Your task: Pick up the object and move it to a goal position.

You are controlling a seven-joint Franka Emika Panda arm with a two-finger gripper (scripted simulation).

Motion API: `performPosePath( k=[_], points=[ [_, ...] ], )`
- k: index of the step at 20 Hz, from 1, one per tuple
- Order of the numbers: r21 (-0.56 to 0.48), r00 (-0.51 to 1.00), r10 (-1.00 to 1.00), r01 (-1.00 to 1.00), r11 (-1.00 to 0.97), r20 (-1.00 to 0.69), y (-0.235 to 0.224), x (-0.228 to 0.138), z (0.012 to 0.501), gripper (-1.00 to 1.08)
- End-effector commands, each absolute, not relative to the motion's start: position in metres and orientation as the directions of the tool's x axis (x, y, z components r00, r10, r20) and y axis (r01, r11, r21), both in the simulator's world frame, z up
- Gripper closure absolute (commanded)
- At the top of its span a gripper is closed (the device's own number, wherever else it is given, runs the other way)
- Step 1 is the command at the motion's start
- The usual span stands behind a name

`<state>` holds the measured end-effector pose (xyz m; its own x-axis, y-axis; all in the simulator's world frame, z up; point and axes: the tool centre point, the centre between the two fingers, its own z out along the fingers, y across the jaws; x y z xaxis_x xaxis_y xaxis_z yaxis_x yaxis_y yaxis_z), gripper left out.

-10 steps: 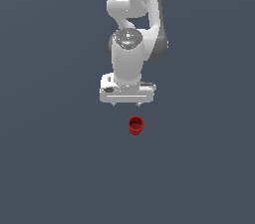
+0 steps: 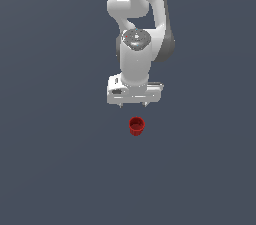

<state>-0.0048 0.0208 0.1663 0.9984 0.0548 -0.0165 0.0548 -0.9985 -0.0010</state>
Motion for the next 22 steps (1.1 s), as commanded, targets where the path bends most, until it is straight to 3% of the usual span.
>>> performPosePath(
  k=[1,11,22],
  points=[
    [-0.007,0.998,0.067,0.067,-0.998,-0.018,0.027,-0.005,0.166,-0.92],
    [-0.006,1.000,0.011,0.011,-1.000,-0.016,0.027,-0.001,0.159,-0.92],
    [-0.004,0.980,-0.201,-0.201,-0.980,-0.011,0.033,0.015,0.131,-0.92]
  ],
)
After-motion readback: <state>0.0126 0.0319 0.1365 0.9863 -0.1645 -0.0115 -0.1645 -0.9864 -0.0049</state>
